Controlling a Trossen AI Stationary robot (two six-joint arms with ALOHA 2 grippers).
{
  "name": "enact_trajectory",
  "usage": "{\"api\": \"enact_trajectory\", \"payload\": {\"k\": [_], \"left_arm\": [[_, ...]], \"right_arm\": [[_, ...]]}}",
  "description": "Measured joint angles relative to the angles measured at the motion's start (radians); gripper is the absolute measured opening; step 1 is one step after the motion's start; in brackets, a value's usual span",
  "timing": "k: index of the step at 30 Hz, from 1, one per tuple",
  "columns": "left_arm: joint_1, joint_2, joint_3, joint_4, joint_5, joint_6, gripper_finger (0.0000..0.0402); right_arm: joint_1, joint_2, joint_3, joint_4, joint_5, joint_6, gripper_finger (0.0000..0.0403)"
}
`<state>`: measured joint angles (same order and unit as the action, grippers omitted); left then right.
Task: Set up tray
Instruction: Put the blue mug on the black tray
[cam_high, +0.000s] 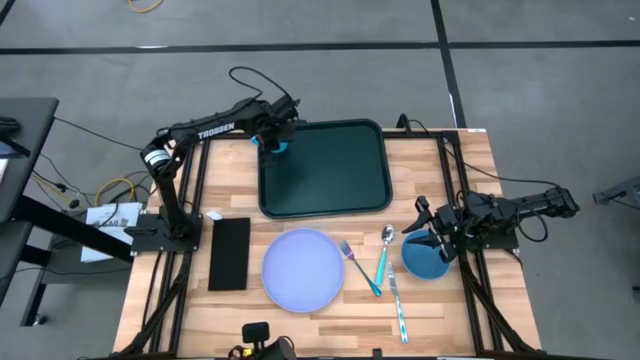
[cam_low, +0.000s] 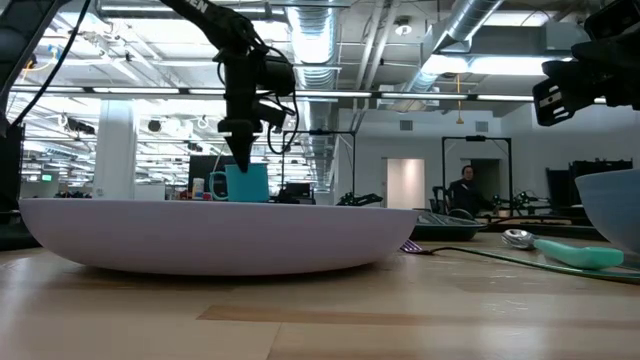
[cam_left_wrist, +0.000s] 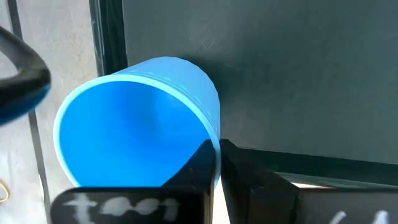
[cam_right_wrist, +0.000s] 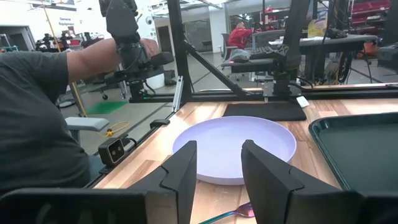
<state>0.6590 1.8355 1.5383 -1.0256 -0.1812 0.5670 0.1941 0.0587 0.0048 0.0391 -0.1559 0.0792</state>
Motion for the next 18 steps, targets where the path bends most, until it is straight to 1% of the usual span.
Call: {"api": "enact_trajectory", "payload": {"k": [18], "left_arm": [[-0.005, 0.0, -0.001, 0.034, -0.006, -0.059, 0.0002]], "right_arm": [[0.0, 0.0, 0.0, 0.0, 0.0, 0.0, 0.0118]]}}
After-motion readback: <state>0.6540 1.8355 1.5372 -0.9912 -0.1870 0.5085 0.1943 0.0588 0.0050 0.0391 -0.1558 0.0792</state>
